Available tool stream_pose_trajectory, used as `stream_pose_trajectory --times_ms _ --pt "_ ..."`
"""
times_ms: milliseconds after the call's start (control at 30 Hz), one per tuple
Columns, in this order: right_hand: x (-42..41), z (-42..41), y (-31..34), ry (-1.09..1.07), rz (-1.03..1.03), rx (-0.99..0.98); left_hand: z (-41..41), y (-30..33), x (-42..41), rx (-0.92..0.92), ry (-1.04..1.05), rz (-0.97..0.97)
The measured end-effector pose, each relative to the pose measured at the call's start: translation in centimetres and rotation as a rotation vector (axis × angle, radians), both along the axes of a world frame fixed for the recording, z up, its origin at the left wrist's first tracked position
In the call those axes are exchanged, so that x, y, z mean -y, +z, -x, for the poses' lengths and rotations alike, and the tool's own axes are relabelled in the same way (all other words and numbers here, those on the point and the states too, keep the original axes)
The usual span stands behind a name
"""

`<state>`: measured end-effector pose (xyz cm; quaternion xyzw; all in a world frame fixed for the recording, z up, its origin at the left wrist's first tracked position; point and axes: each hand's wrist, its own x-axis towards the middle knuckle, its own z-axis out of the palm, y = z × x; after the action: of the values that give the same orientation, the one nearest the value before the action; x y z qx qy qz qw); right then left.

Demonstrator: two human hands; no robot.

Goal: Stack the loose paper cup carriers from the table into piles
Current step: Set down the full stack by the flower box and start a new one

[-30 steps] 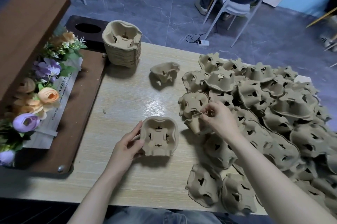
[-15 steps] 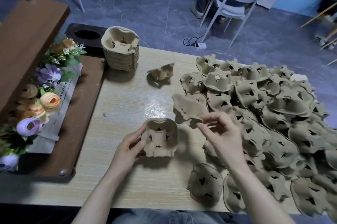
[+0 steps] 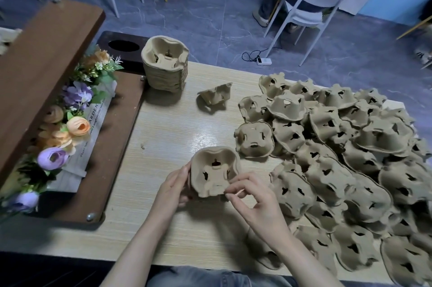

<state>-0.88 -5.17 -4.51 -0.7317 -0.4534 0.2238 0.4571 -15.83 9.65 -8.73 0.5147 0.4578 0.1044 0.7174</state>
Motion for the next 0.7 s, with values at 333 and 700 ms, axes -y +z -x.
stream_pose_trajectory --times_ms 333,700 --pt "0.3 -0.6 -0.1 -0.105 0.016 0.039 -0.1 0.3 0.2 0.072 0.035 0.006" --pt "-1.4 -1.6 -1.7 -0.276 0.276 -0.412 0.0 -0.3 0.5 0.081 0.059 -0.016"
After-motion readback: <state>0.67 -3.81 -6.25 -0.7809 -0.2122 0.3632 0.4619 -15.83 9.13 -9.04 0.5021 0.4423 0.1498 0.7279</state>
